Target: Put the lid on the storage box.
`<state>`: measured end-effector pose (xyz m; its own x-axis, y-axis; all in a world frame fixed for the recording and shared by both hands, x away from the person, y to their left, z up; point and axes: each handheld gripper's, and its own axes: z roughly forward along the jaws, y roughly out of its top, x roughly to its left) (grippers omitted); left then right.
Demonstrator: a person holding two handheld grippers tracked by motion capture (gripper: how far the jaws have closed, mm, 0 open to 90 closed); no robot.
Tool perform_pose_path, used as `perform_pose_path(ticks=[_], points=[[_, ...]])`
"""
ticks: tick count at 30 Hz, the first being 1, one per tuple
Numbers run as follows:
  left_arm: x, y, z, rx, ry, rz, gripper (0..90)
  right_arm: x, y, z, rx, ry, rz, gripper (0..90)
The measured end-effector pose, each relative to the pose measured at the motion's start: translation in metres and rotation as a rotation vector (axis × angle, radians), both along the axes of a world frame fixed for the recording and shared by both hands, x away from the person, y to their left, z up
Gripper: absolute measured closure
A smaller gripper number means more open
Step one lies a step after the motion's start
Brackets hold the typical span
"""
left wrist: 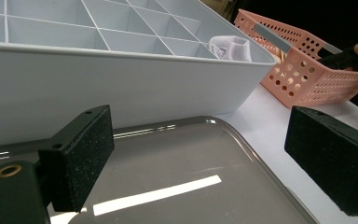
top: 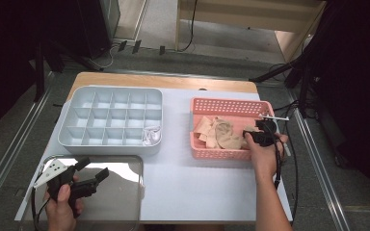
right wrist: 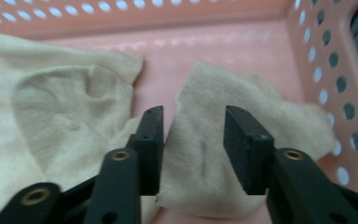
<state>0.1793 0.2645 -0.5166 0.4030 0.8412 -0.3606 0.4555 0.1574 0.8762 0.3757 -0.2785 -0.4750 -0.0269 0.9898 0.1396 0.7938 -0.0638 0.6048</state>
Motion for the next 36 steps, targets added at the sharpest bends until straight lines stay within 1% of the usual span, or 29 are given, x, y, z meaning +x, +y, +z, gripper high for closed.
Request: perform_pose_path(ticks=[2, 4, 5, 6, 7, 8, 9, 10, 12, 14, 15, 16, 17, 18, 20, 21, 23, 24, 26, 27, 28, 30, 31, 33, 35, 36], points=[[0.0, 0.0, 0.0, -0.004, -0.001, 0.003, 8.4, 0.001, -0.002, 0.001, 0.0, -0.011, 0.001, 50.4], [0.0, 0.001, 0.0, -0.007, 0.0, 0.005, 8.4, 0.001, -0.003, 0.003, -0.02, -0.027, 0.006, 46.8], [0.001, 0.001, -0.001, -0.007, 0.001, 0.004, 8.4, 0.001, -0.002, 0.003, -0.039, -0.039, 0.007, 44.2], [0.001, 0.001, -0.001, -0.004, 0.003, 0.001, 8.4, 0.002, -0.001, 0.003, -0.066, -0.03, 0.009, 40.9], [0.001, 0.0, -0.001, -0.001, 0.003, -0.002, 8.4, 0.003, 0.0, 0.001, -0.097, -0.006, 0.017, 39.4], [0.001, 0.0, -0.001, 0.0, 0.004, -0.004, 8.4, 0.005, 0.001, -0.003, -0.109, 0.028, 0.034, 38.2], [0.0, -0.001, 0.0, -0.001, 0.002, -0.003, 8.4, 0.007, 0.001, -0.007, -0.111, 0.065, 0.042, 37.6], [0.0, -0.002, 0.0, -0.003, 0.001, -0.004, 8.4, 0.009, 0.001, -0.008, -0.115, 0.103, 0.04, 38.1], [0.0, -0.001, 0.0, -0.001, 0.0, -0.006, 8.4, 0.009, 0.001, -0.006, -0.145, 0.068, 0.007, 37.0], [0.0, -0.001, 0.0, 0.0, 0.002, -0.005, 8.4, 0.011, -0.002, -0.005, -0.181, 0.073, -0.007, 36.3], [0.0, 0.0, 0.0, 0.001, 0.003, -0.006, 8.4, 0.012, -0.004, -0.005, -0.186, 0.085, -0.011, 37.8], [0.0, 0.0, -0.001, 0.0, 0.004, -0.007, 8.4, 0.013, -0.005, -0.005, -0.176, 0.094, -0.005, 38.3], [0.0, 0.0, -0.001, -0.001, 0.004, -0.006, 8.4, 0.014, -0.005, -0.006, -0.183, 0.113, 0.006, 38.1], [0.001, 0.0, -0.001, -0.002, 0.004, -0.006, 8.4, 0.016, -0.003, -0.006, -0.198, 0.141, 0.022, 38.4], [0.001, 0.0, -0.001, -0.002, 0.005, -0.008, 8.4, 0.019, -0.002, -0.009, -0.226, 0.21, 0.056, 44.2], [0.001, 0.0, -0.001, -0.002, 0.005, -0.009, 8.4, 0.02, -0.002, -0.011, -0.223, 0.254, 0.073, 48.7], [0.0, 0.0, 0.0, -0.001, 0.005, -0.009, 8.6, 0.02, -0.005, -0.011, -0.166, 0.268, 0.084, 57.2], [0.0, 0.0, 0.0, -0.001, 0.005, -0.008, 8.6, 0.02, -0.006, -0.011, -0.154, 0.269, 0.094, 61.7], [0.0, 0.0, 0.0, -0.002, 0.005, -0.009, 8.6, 0.018, -0.006, -0.011, -0.158, 0.258, 0.117, 72.2], [0.0, 0.0, 0.0, -0.001, 0.005, -0.008, 8.6, 0.017, -0.006, -0.011, -0.152, 0.258, 0.11, 78.7], [0.0, 0.0, 0.0, -0.001, 0.006, -0.009, 8.6, 0.016, -0.006, -0.011, -0.148, 0.248, 0.115, 82.9], [0.0, 0.0, 0.0, -0.001, 0.005, -0.009, 8.6, 0.015, -0.007, -0.011, -0.134, 0.227, 0.114, 85.4], [0.0, 0.0, 0.0, -0.002, 0.005, -0.009, 8.6, 0.014, -0.007, -0.011, -0.128, 0.211, 0.125, 85.8], [0.0, 0.0, 0.0, -0.002, 0.004, -0.009, 8.6, 0.01, -0.008, -0.01, -0.112, 0.166, 0.127, 86.2], [0.0, 0.0, 0.0, -0.007, 0.005, -0.005, 8.6, 0.006, -0.008, -0.009, -0.093, 0.108, 0.132, 86.3], [0.0, 0.001, 0.0, -0.007, 0.005, -0.004, 8.6, 0.004, -0.009, -0.009, -0.096, 0.085, 0.133, 86.4]])
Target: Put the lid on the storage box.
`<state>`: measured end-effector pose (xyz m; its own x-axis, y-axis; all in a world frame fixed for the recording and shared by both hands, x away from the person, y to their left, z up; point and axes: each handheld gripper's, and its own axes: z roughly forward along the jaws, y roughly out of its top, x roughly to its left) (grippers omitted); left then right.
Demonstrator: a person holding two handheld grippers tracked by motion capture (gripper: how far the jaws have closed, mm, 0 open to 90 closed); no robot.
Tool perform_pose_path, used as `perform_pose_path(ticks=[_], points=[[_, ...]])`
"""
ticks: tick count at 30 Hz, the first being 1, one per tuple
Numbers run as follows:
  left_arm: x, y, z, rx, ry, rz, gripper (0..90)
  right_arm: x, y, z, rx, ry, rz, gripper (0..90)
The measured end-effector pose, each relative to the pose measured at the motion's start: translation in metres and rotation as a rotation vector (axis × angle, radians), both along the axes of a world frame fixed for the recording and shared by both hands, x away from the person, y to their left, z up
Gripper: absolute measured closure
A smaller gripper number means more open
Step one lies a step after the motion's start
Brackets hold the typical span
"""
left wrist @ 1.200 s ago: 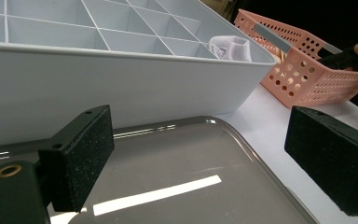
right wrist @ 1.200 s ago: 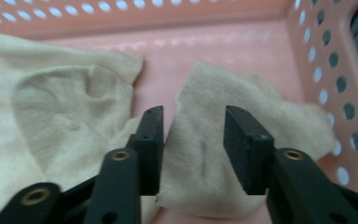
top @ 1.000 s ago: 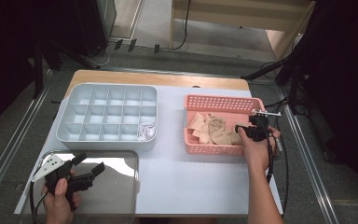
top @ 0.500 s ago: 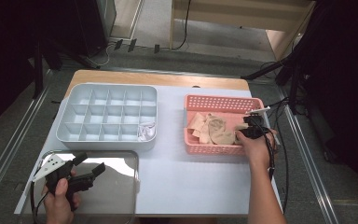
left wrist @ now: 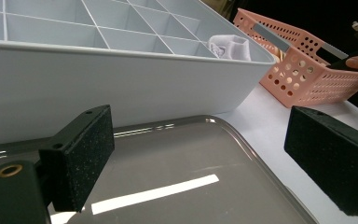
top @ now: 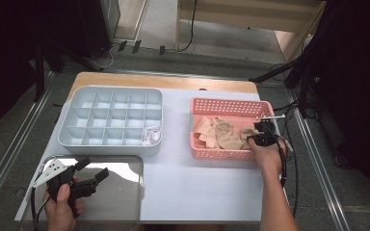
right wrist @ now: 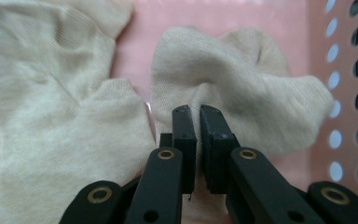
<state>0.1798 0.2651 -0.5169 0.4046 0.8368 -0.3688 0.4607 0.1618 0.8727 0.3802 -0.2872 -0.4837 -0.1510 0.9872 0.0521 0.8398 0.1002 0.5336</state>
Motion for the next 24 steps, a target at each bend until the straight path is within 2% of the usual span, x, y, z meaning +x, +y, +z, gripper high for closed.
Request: perform_pose_path(ticks=[2, 4, 7, 13, 18, 22, 24], points=[[0.0, 0.0, 0.0, 0.0, 0.0, 0.0, 8.6, -0.004, 0.001, 0.002, 0.009, -0.065, 0.015, 86.4], [0.0, 0.0, 0.0, -0.002, 0.0, 0.001, 8.6, -0.008, 0.003, 0.006, -0.005, -0.112, 0.017, 86.5], [0.0, 0.0, 0.0, 0.0, -0.001, 0.001, 8.6, -0.013, 0.006, 0.013, 0.0, -0.186, 0.03, 86.5], [-0.001, 0.0, 0.0, 0.003, -0.005, 0.0, 8.6, -0.026, 0.007, 0.017, 0.014, -0.295, 0.049, 86.5], [-0.001, -0.001, 0.0, 0.006, -0.005, -0.001, 8.6, -0.038, 0.01, 0.022, 0.01, -0.392, 0.088, 86.5], [0.0, -0.002, 0.0, 0.006, -0.003, -0.003, 8.6, -0.045, 0.014, 0.023, -0.002, -0.435, 0.12, 86.5], [0.0, -0.003, 0.0, 0.008, -0.002, -0.005, 8.6, -0.045, 0.017, 0.022, 0.004, -0.424, 0.128, 86.5]])
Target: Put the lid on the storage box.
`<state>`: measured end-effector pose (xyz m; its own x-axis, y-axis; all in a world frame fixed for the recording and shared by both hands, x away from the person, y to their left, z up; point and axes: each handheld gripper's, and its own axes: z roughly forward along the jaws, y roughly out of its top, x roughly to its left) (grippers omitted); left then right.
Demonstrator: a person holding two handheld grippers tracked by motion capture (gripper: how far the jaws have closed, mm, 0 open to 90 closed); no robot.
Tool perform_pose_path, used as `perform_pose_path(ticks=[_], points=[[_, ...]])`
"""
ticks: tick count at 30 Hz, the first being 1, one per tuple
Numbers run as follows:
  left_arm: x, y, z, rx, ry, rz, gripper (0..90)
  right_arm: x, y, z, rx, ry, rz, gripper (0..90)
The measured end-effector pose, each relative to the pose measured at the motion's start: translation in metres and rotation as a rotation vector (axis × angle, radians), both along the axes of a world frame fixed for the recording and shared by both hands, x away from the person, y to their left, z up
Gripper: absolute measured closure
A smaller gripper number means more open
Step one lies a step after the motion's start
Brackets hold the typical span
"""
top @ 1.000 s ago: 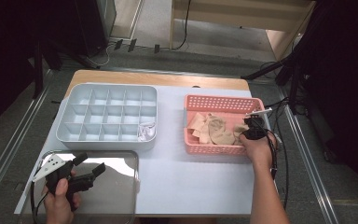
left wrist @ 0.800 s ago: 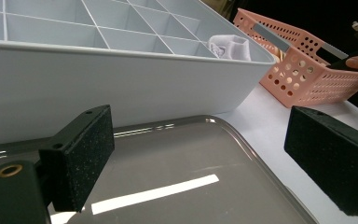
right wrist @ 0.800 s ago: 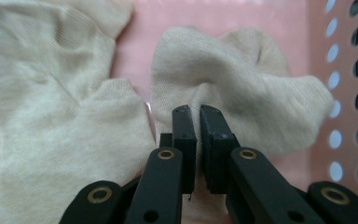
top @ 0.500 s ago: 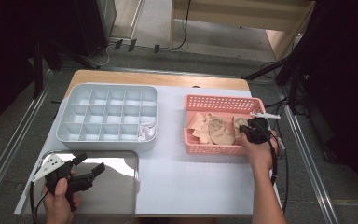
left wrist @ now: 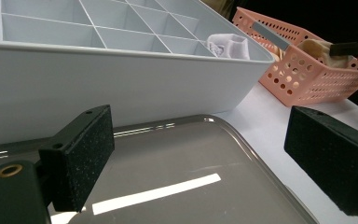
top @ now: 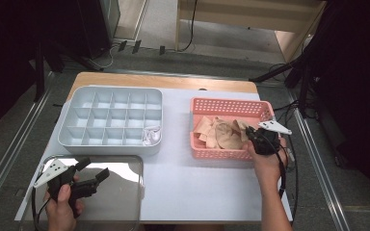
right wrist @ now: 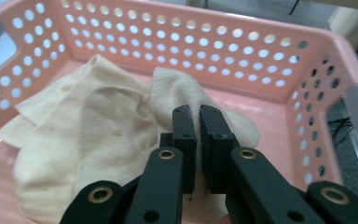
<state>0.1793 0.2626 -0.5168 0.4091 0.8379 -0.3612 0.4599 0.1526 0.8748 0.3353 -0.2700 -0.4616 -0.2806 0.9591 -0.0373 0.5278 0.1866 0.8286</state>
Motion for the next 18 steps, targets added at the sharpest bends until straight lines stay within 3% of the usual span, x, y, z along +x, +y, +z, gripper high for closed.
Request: perform_pose_path(ticks=[2, 4, 9, 12, 14, 16, 18], points=[[0.0, 0.0, 0.0, 0.001, -0.001, 0.0, 8.6, 0.001, 0.002, 0.002, 0.009, -0.001, 0.003, 86.5], [0.0, 0.0, 0.0, 0.001, -0.001, 0.0, 8.6, 0.002, 0.005, 0.008, 0.054, 0.002, 0.012, 86.4], [0.0, 0.001, 0.0, -0.001, 0.003, 0.001, 8.6, 0.005, 0.025, 0.033, 0.114, -0.02, 0.065, 86.4], [0.0, 0.002, 0.0, -0.002, -0.001, 0.001, 8.6, 0.002, 0.038, 0.043, 0.176, -0.009, 0.102, 86.4], [0.0, 0.003, 0.0, -0.011, -0.002, 0.008, 8.6, -0.001, 0.046, 0.044, 0.209, 0.022, 0.121, 86.3], [-0.001, 0.005, 0.0, -0.008, -0.002, 0.007, 8.6, 0.001, 0.055, 0.04, 0.195, 0.057, 0.116, 86.2], [-0.001, 0.005, 0.001, -0.013, -0.005, 0.01, 8.6, 0.008, 0.061, 0.033, 0.135, 0.088, 0.098, 86.0]])
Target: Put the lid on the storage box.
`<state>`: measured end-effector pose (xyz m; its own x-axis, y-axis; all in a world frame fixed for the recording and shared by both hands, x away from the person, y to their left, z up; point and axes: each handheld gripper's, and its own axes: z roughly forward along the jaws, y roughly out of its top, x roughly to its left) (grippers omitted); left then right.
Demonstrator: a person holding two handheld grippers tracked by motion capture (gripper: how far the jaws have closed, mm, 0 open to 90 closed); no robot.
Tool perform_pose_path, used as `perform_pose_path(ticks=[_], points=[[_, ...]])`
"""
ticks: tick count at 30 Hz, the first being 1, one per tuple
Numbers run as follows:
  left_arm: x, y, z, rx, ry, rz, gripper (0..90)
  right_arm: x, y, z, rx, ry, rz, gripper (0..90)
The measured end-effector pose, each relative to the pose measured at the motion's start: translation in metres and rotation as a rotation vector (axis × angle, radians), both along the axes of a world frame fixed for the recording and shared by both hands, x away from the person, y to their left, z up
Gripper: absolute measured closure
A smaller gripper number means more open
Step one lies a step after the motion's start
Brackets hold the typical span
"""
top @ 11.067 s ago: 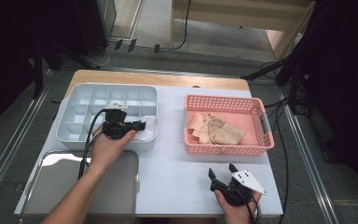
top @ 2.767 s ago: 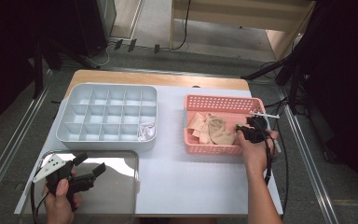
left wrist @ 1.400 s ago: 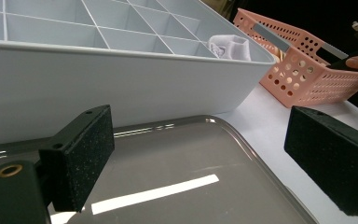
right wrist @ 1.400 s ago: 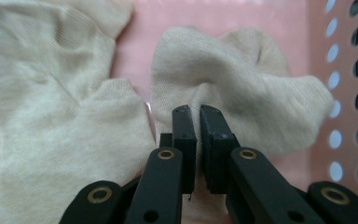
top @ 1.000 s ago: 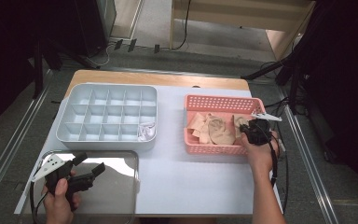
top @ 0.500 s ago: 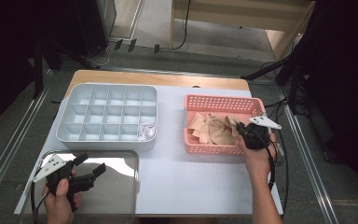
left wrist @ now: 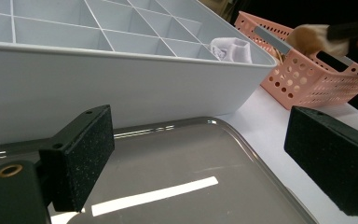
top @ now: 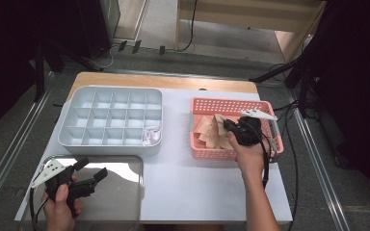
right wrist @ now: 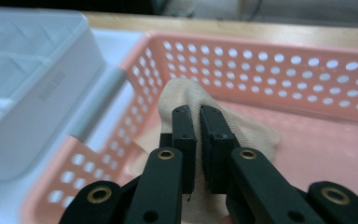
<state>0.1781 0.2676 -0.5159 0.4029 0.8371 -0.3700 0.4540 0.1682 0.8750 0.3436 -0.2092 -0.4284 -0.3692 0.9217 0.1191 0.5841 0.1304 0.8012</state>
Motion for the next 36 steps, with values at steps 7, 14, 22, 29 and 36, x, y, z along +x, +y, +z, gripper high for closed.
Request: perform_pose_path(ticks=[7, 14, 22, 29, 36], points=[[0.0, 0.0, 0.0, 0.005, 0.002, -0.001, 8.6, 0.038, 0.002, -0.019, -0.097, 0.144, -0.066, 83.5], [0.001, 0.001, -0.001, -0.001, 0.005, 0.001, 8.6, 0.057, 0.01, -0.024, -0.118, 0.285, 0.019, 56.6], [0.001, -0.001, -0.001, 0.006, 0.005, 0.0, 8.6, 0.072, 0.016, -0.029, -0.134, 0.387, 0.036, 33.4], [0.0, 0.0, 0.0, 0.005, 0.003, -0.001, 8.6, 0.082, 0.018, -0.032, -0.169, 0.401, -0.035, 43.4], [0.0, 0.0, 0.0, 0.005, 0.0, 0.001, 8.6, 0.078, 0.003, -0.032, -0.1, 0.383, -0.124, 76.5]])
